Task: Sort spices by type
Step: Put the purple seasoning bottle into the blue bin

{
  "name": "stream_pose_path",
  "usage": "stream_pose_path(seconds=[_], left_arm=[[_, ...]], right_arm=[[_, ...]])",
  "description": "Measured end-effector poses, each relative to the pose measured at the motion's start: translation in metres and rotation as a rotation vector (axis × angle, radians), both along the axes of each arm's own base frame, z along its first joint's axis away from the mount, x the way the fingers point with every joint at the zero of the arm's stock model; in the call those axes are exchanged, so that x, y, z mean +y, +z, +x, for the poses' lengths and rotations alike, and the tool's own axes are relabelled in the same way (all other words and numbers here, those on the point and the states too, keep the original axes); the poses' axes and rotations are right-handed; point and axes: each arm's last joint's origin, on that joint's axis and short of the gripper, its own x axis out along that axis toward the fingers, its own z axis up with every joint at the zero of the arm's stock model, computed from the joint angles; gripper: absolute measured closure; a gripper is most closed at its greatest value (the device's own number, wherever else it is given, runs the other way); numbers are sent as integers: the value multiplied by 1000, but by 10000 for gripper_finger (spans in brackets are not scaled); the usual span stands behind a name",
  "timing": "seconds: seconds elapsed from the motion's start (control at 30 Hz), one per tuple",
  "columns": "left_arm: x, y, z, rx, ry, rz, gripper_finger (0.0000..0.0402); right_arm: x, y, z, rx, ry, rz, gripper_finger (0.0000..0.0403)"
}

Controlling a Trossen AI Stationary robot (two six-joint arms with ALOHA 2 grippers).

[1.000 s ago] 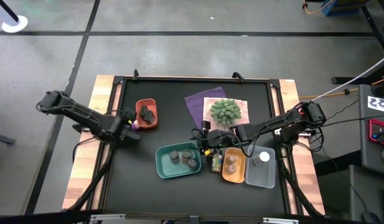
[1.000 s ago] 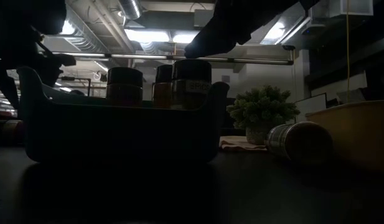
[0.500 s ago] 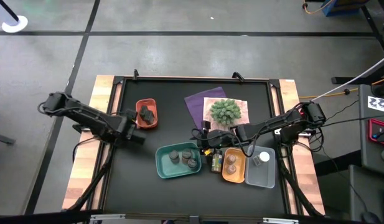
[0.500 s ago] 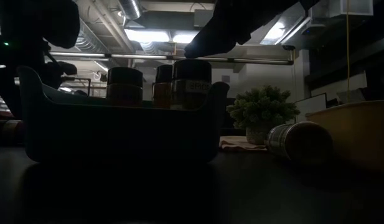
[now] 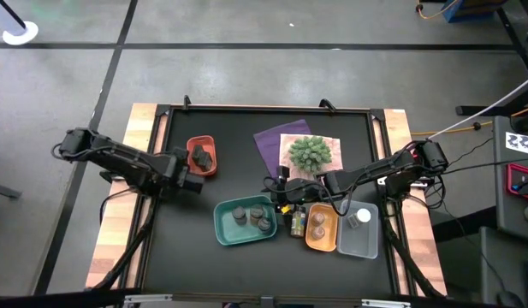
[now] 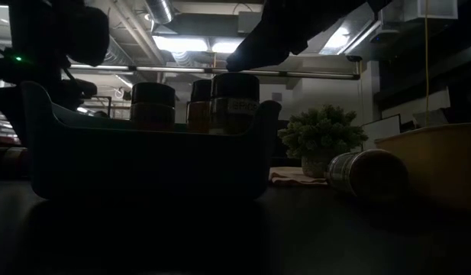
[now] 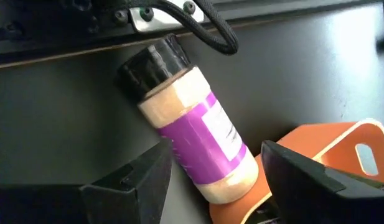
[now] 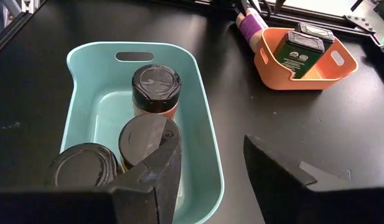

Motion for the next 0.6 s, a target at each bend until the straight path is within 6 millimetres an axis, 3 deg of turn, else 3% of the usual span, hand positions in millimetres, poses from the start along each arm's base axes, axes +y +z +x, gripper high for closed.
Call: stream_pose_path(seconds=[0.6], left_arm=[[4, -2, 1, -6, 64, -102, 171]], right_arm=[[0, 0, 0, 0, 0, 0, 230]])
